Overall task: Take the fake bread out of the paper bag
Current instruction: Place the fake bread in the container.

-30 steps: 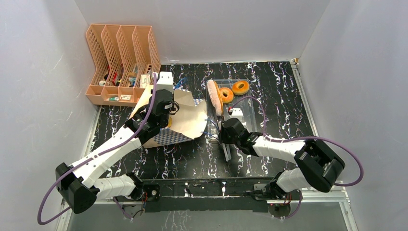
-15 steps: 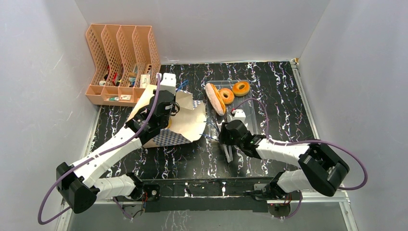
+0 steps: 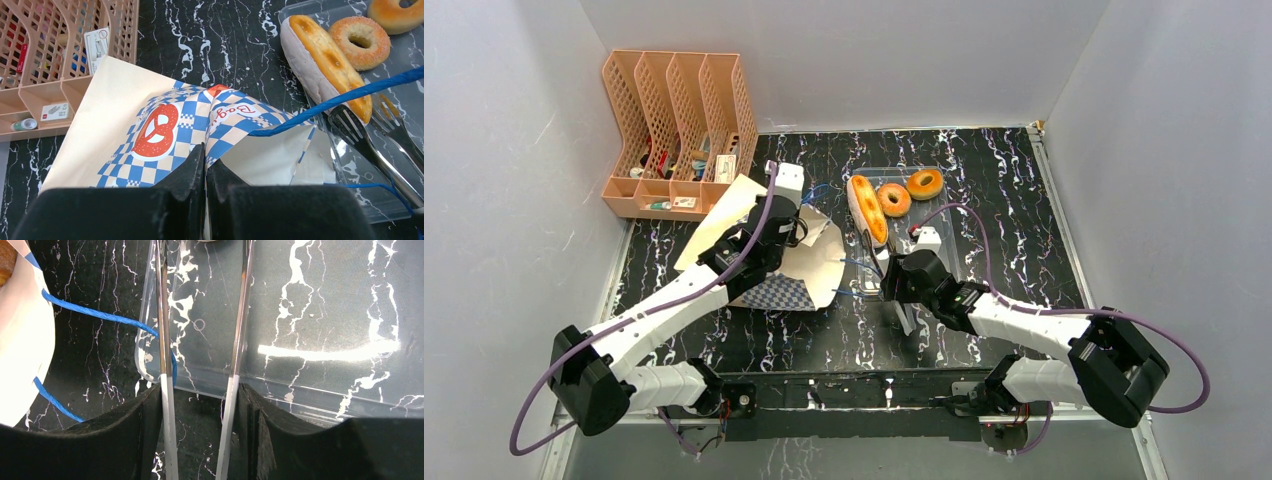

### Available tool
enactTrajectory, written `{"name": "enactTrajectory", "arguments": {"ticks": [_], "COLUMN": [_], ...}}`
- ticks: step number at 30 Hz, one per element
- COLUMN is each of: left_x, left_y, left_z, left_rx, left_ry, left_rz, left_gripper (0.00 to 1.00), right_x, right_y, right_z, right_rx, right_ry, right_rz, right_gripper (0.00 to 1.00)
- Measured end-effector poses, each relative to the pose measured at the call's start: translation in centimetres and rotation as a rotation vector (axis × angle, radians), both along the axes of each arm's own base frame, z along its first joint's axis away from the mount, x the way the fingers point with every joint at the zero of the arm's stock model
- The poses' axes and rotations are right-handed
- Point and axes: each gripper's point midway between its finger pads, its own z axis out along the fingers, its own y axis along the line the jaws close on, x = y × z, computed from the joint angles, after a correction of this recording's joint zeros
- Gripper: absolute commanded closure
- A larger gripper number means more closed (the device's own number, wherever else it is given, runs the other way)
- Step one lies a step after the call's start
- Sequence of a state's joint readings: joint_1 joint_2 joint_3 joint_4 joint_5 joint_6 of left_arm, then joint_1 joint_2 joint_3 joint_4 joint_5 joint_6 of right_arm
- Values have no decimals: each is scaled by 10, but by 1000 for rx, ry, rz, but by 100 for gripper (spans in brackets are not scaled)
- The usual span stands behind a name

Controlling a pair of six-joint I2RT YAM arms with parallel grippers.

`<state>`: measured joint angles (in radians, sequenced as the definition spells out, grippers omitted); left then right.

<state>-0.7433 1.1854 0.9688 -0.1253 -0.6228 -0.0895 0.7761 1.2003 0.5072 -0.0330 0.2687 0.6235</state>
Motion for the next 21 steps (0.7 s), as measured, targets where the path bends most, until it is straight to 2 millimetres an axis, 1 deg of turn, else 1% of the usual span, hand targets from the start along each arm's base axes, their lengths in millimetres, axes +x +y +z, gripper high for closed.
{"name": "enactTrajectory", "arguments": {"ticks": [5,11,16,21], "left_x": [-3,-10,-14,-18], "left_y": [-7,-18,-26,-27], "left_z": [-8,-23,-35,-44], "left_rx": [-6,1,17,30], "left_ry": [15,42,66,78], "left_rz": [-28,-63,-86,-91], "left_gripper": [100,100,100,100], "right_x": [-1,-6,-5,-5], "right_y": [0,-3,-4,-4], "right_z": [-1,-4,5,12], "right_rx": [-1,-3,20,39], "right_ry": [6,15,-5,-23], "right_rz": [5,9,3,2], "right_gripper": [50,50,50,52]}}
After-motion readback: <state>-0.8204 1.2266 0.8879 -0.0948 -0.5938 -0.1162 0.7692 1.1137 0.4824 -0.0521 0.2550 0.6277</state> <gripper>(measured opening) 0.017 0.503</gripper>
